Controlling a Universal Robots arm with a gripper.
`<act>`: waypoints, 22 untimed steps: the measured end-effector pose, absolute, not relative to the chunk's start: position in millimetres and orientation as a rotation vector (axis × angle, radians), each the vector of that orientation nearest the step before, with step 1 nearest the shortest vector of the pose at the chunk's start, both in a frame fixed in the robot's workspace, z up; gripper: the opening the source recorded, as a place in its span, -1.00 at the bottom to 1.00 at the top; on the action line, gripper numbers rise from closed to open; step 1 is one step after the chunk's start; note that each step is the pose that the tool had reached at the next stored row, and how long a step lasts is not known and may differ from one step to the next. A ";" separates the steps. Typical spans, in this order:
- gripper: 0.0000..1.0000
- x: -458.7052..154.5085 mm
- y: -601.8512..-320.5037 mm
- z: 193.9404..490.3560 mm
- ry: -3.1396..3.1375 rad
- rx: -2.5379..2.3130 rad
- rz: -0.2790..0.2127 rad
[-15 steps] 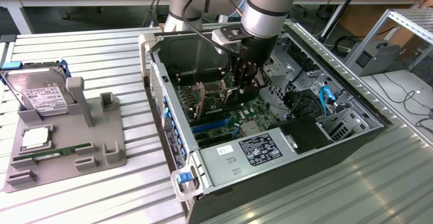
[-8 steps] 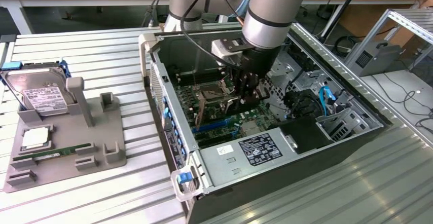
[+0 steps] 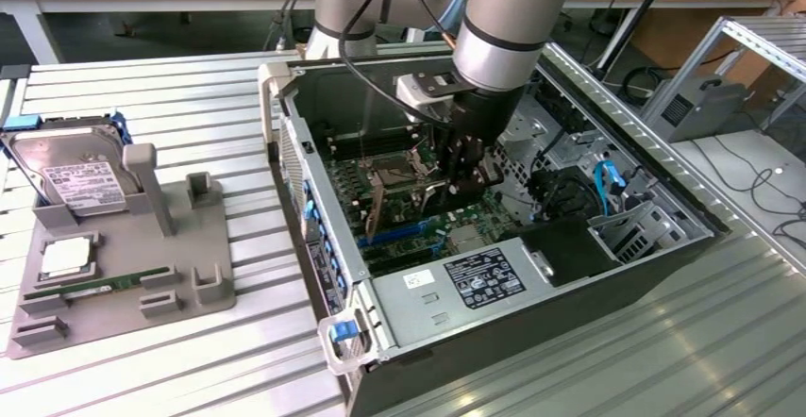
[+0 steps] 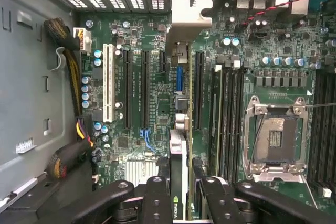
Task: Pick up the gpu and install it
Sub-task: 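Insert the gpu into the slot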
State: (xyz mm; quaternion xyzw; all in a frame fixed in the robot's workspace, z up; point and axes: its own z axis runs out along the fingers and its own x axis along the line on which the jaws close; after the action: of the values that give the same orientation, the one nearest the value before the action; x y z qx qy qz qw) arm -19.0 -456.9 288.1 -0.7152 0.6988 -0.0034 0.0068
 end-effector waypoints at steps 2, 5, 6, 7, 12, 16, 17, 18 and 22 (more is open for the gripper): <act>-0.47 -19.0 -456.9 288.1 2.186 -2.237 -0.010; -0.47 -19.0 -456.9 288.1 2.186 -2.237 -0.010; -0.47 -19.0 -456.9 288.1 2.186 -2.237 -0.010; -0.47 -19.0 -456.9 288.1 2.186 -2.237 -0.011; -0.47 -18.9 -456.9 288.2 2.231 -2.194 -0.012; -0.47 -18.9 -456.9 288.2 2.305 -2.117 -0.014; -0.47 -18.9 -456.9 288.2 2.313 -2.109 -0.014; -0.47 -18.9 -456.9 288.2 2.313 -2.108 -0.014; -0.47 -21.4 -456.9 288.9 2.311 -2.111 -0.014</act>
State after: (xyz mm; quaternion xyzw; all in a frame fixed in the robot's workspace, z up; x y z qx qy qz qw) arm -21.4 -456.9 288.9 -0.6744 0.7383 -0.0046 0.0059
